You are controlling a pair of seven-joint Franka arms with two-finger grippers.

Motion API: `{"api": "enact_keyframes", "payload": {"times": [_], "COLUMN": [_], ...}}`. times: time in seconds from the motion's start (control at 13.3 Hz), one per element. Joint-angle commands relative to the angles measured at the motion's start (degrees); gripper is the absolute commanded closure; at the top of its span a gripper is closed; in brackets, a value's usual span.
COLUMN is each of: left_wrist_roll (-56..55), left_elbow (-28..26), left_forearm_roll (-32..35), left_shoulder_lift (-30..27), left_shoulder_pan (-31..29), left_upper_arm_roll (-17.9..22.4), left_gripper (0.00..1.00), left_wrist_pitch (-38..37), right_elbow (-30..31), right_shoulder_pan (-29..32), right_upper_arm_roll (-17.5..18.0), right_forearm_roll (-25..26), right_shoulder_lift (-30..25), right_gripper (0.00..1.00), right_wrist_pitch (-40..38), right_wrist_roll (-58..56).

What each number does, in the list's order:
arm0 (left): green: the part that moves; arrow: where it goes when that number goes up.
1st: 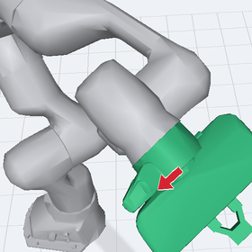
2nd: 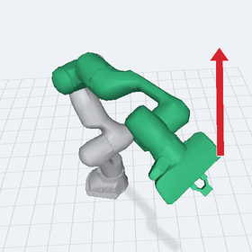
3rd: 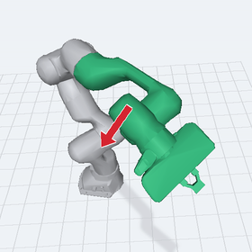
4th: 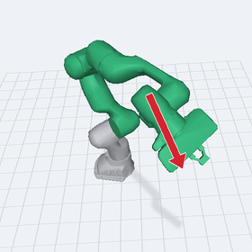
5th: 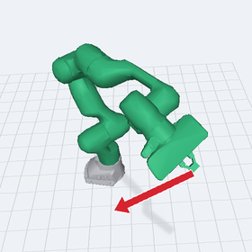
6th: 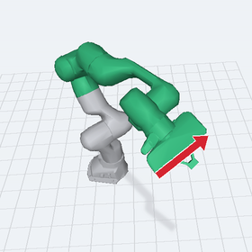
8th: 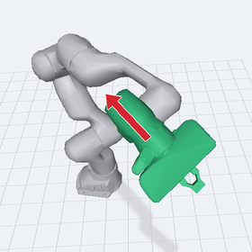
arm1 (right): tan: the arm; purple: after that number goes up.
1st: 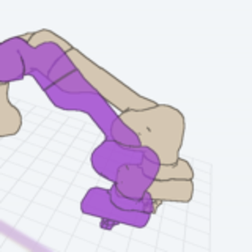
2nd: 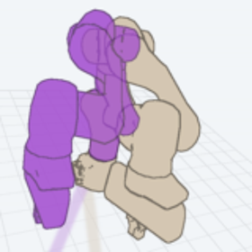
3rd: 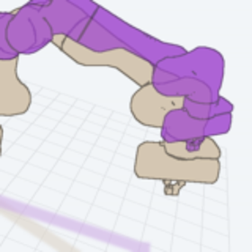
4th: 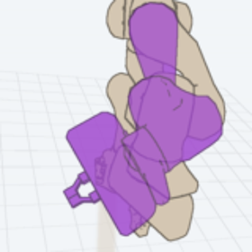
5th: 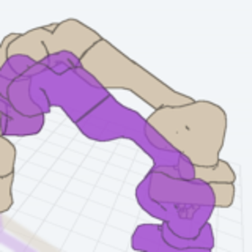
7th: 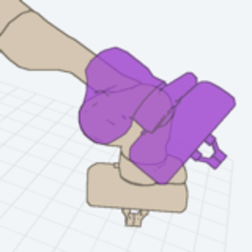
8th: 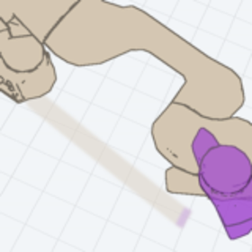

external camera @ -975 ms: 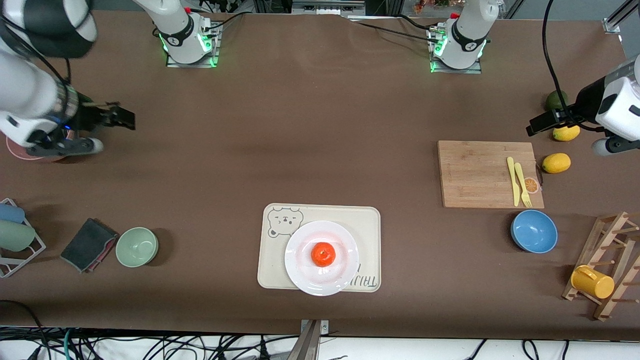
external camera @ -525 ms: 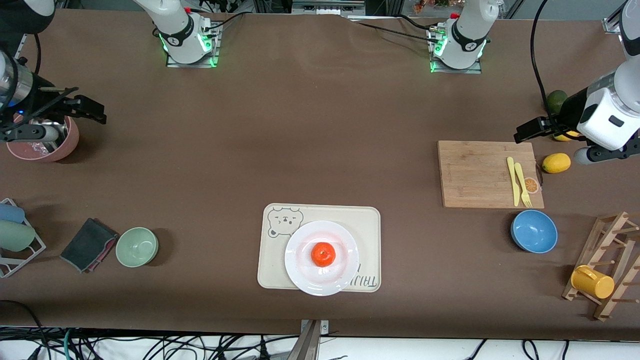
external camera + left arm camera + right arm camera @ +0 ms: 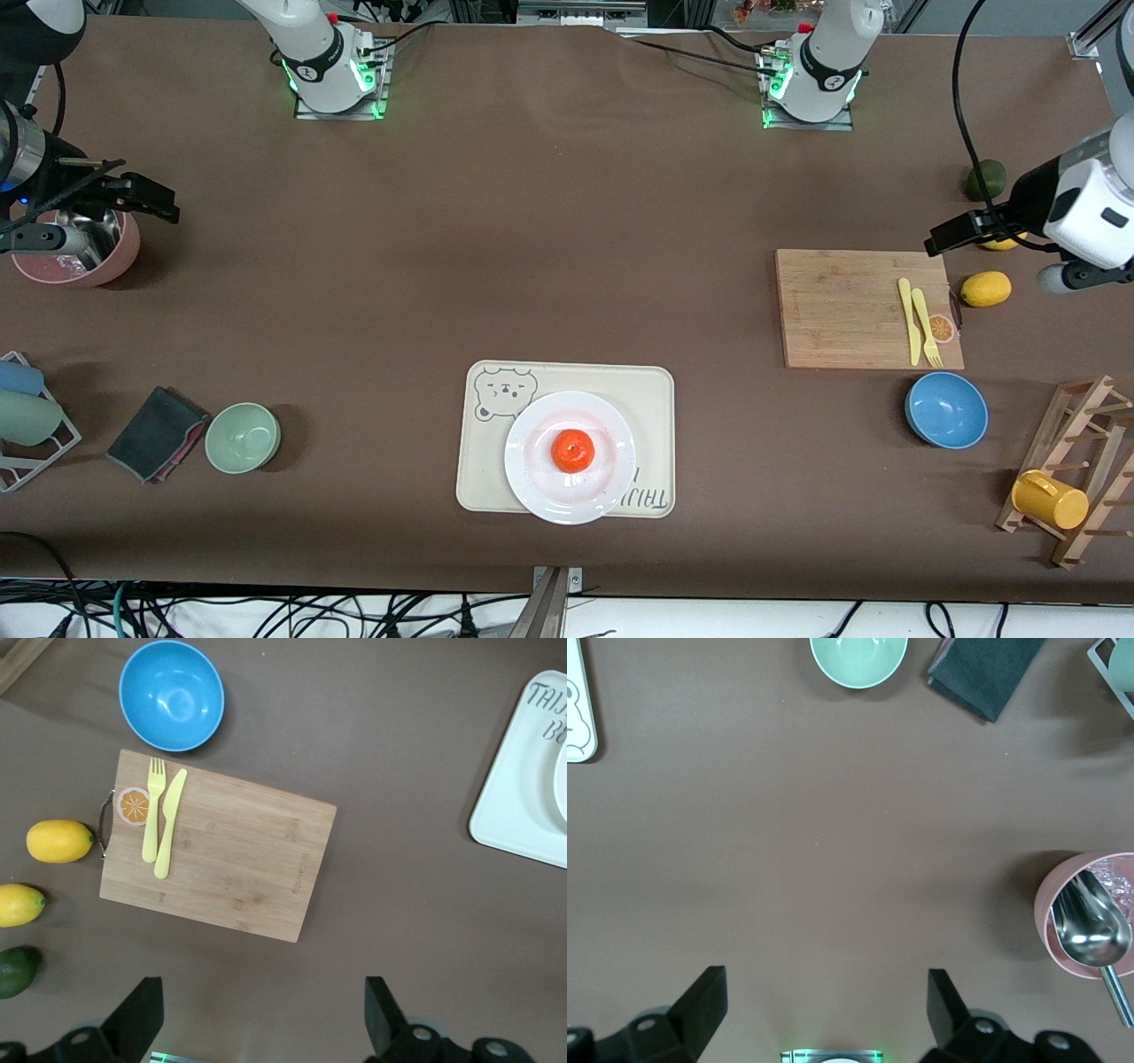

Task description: Place orange and plate with both arms

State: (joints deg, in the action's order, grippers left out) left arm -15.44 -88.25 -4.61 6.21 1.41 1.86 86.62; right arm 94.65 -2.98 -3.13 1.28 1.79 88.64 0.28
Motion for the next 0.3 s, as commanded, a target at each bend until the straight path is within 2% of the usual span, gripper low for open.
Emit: {"api": "enact_keyframes", "payload": {"times": [0.0,0.22], "left_wrist_roll": [1.1,0.9], "left_elbow": [0.3,1.9], "left_forearm_roll": [-1.0,-0.2], "left_shoulder_lift": [-0.8,-0.7], "left_shoulder_pan": [-1.8,-1.5], "left_upper_arm_roll": [0.1,-0.1], "left_gripper": [0.0,0.0], "left_wrist_pitch": [-0.7,-2.4], "right_elbow": [-0.8,-0.8], "right_shoulder_pan": [0.3,0.3], "right_upper_arm_roll": [0.3,0.4], "right_forearm_roll": [0.1,0.0], "right_shoulder_lift": [0.1,0.1], "right_gripper": [0.0,0.0], "right_wrist_pitch": [-0.4,-0.4], "right_wrist_roll": [0.7,0.8]}}
